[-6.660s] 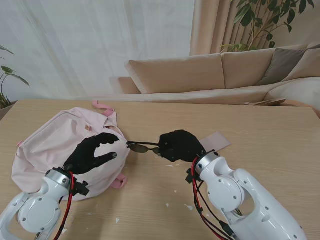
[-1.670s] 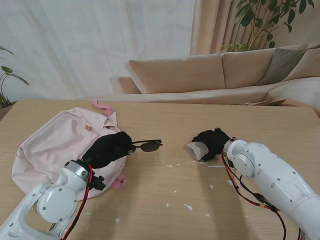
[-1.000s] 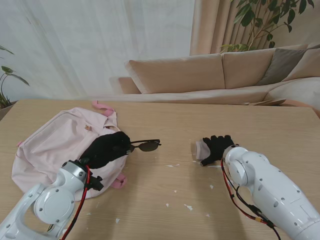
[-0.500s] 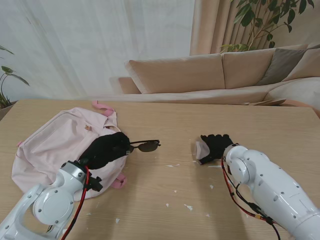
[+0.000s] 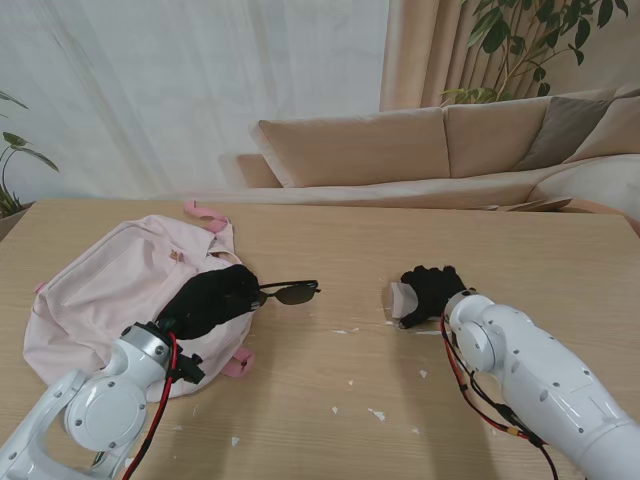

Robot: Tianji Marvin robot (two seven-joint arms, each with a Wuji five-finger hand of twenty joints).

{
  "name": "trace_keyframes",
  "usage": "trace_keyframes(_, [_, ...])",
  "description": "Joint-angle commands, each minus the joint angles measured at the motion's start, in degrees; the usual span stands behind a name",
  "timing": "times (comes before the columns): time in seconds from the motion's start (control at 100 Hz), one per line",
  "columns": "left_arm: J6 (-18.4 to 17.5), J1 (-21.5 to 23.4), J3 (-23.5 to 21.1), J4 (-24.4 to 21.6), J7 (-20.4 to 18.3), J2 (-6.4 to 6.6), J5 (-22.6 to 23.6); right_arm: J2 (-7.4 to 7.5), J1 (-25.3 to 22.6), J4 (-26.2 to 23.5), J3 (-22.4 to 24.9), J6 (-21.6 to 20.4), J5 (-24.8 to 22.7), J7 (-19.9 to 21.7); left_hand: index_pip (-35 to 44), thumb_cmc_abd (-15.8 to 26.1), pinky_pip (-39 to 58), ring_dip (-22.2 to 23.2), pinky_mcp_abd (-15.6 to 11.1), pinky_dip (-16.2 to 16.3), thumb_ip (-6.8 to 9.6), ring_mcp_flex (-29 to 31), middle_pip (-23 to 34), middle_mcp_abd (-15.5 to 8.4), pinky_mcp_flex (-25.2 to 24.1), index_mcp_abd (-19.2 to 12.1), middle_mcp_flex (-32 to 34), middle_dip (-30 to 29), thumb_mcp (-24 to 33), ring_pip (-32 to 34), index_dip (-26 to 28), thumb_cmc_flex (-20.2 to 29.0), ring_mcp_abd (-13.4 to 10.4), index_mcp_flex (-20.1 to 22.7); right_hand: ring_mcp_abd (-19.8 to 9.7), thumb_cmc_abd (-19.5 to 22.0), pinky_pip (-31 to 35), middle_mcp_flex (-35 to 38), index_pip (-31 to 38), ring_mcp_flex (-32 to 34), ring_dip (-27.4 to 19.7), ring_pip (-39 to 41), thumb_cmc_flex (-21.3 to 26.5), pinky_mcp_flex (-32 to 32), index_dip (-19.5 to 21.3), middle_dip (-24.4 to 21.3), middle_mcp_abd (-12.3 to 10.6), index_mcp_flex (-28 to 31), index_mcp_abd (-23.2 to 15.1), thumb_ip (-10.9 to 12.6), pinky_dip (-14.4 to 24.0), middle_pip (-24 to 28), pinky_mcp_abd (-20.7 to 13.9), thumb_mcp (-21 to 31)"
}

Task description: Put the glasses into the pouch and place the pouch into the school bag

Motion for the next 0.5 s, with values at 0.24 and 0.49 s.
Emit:
trace_keyframes(0.24, [-0.35, 0.58, -0.18, -0.76, -0.97, -0.24, -0.31, -0.9, -1.04, 0.73, 1.06, -0.91, 2.78, -0.07, 6.97, 4.37, 1.96, 1.22, 0.77, 1.15, 1.24, 1.21, 5.84, -0.73, 0.3, -4.78, 2.87, 2.24, 5.68, 1.2, 1.94, 4.38, 0.02, 2.32, 0.88, -3.43, 3.76, 14.83, 16.41, 11.38, 0.45, 1.24, 2.23, 4.83, 3.69, -1.34, -1.0, 1.88, -6.86, -1.62, -0.89, 0.14, 0.95, 18.36])
trace_keyframes(0.49, [-0.56, 0.62, -0.29, -0.74, -0.96, -0.25, -0.39, -1.15, -2.11, 0.36, 2.63, -1.78, 2.64, -2.18, 6.99, 4.36, 1.96, 1.17, 0.77, 1.15, 1.22, 1.26, 5.83, -0.7, 0.3, -4.91, 2.9, 2.19, 5.64, 1.14, 1.92, 4.38, 0.08, 2.32, -0.91, -4.75, 15.17, 18.32, 12.83, 19.16, 8.43, 13.25, 4.68, 11.96, -0.54, 4.86, -4.9, 2.13, -7.66, -1.41, 6.56, 8.53, 0.64, 21.93])
